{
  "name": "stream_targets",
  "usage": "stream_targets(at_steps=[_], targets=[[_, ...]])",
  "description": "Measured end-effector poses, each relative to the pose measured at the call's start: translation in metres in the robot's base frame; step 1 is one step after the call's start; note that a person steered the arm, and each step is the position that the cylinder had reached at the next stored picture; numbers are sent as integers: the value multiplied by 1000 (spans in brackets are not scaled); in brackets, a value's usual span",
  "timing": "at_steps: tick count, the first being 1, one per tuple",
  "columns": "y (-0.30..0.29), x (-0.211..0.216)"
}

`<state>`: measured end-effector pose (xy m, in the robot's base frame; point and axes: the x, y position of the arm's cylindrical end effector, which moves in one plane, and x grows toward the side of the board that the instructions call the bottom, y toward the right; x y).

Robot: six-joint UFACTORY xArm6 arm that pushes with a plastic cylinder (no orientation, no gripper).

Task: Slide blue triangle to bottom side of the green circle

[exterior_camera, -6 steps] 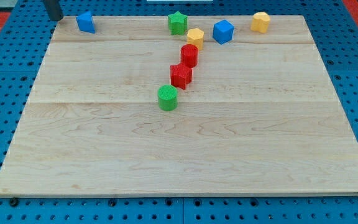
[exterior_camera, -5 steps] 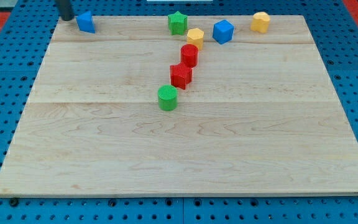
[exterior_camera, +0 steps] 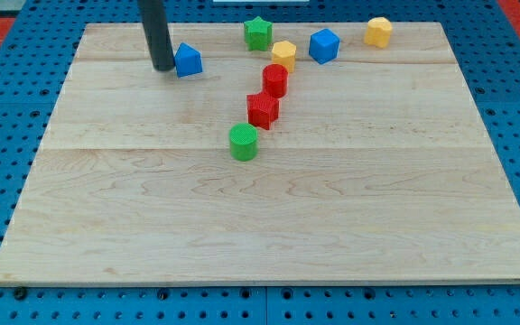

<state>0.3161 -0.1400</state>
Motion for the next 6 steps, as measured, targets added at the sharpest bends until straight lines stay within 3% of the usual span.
stream_targets(at_steps=[1,2,3,4,6], targets=[[-34,-14],[-45,-62],[3,-84],[47,-40],[57,87]])
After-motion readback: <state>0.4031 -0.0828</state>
